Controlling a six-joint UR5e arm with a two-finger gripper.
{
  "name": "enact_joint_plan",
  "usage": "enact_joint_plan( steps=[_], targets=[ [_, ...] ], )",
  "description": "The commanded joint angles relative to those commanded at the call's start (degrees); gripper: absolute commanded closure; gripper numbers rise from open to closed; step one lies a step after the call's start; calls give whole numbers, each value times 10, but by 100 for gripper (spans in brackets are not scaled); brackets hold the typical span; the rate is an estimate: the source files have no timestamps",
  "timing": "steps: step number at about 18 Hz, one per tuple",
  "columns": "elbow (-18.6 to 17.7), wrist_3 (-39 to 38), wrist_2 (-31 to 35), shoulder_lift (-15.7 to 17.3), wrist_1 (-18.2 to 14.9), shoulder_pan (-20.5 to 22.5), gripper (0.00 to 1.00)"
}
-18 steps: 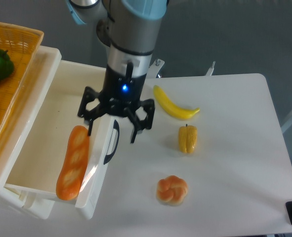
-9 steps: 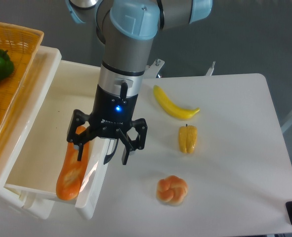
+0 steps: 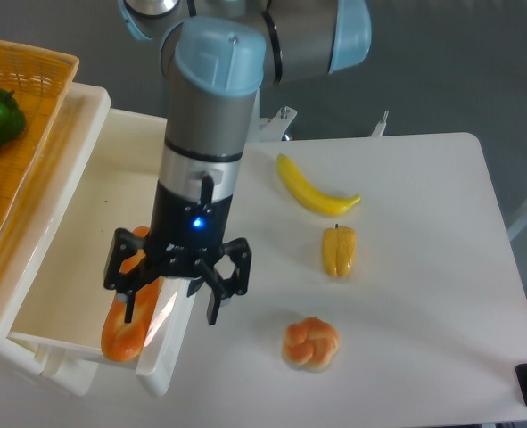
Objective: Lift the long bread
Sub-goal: 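Lower the open gripper onto the baguette inside the drawer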
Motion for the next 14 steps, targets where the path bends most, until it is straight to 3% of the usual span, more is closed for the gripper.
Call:
enact_joint_plan(
  steps=[5, 14],
  targets=[
    [9, 2, 0, -26, 26, -6, 0],
    [6, -1, -4, -33, 27, -41, 0]
  ],
)
